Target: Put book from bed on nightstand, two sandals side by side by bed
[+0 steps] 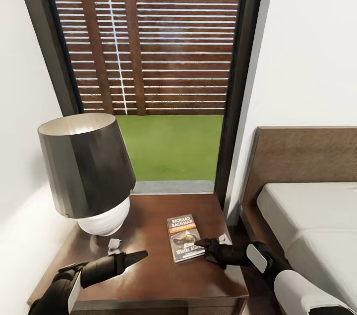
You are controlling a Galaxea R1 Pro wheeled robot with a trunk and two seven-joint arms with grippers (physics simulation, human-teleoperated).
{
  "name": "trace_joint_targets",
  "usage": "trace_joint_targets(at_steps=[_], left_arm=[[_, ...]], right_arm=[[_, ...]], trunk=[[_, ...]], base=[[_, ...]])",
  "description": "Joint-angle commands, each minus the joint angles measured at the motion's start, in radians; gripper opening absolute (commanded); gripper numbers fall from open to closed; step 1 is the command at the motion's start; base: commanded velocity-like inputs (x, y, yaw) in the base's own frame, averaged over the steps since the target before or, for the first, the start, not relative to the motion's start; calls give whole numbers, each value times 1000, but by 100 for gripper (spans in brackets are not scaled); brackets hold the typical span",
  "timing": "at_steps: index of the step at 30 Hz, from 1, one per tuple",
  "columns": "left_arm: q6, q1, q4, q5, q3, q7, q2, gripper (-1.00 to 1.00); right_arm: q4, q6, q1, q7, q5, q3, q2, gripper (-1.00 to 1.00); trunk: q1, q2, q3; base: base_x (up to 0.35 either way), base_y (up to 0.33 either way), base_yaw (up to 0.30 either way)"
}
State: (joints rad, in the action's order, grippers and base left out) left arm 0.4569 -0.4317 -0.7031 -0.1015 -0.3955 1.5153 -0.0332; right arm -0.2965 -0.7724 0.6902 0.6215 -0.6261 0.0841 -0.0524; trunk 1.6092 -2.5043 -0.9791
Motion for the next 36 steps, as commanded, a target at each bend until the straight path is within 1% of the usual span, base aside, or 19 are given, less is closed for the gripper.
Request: trace_joint_targets(at_steps=[1, 6, 14, 21, 36], left_arm=[[10, -1, -1, -10, -5, 8, 1, 100], [10, -1, -1, -10, -5, 8, 1, 100], [9, -1, -1, -10, -3, 7, 2, 100], [9, -1, 0, -10, -3, 5, 3, 100], [9, -1, 1, -12, 0, 5, 4, 100]], right_arm=[[0, 1, 0, -1, 10, 14, -1, 100], [0, 2, 0, -1, 10, 14, -1, 100], [0, 2, 0, -1, 10, 14, -1, 100], [0, 2, 0, 0, 10, 14, -1, 100], [0, 2, 0, 0, 10, 15, -1, 100]], trunk=[[0, 0, -1], [0, 0, -1], [0, 0, -1], [0, 0, -1], [-7, 3, 57]], base=[[-16, 0, 0], [-41, 0, 0], [-210, 0, 0], [-35, 0, 0], [0, 0, 0]])
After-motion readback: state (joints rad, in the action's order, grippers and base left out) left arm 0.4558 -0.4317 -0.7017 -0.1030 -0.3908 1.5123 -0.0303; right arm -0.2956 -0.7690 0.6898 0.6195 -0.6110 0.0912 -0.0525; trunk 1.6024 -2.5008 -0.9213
